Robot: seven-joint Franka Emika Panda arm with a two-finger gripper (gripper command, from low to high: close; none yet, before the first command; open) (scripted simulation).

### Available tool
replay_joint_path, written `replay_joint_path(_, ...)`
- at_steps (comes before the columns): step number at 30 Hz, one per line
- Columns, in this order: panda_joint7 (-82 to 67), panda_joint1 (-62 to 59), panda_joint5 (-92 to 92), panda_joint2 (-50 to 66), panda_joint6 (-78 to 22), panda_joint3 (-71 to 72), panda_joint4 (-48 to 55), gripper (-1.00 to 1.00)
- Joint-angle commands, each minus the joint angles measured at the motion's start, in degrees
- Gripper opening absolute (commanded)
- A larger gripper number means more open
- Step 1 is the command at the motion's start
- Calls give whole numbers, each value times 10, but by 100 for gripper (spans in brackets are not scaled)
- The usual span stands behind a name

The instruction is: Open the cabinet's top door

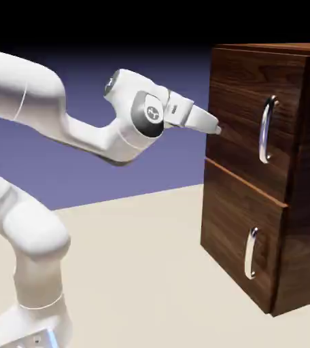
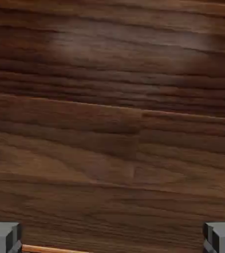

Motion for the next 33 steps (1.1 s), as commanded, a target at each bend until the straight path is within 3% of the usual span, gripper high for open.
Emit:
replay_joint_path(1,19,7,-25,-3,-1,-9,4,0)
replay_joint_path(33,614,246,-822,-112,-20,-292,135,0)
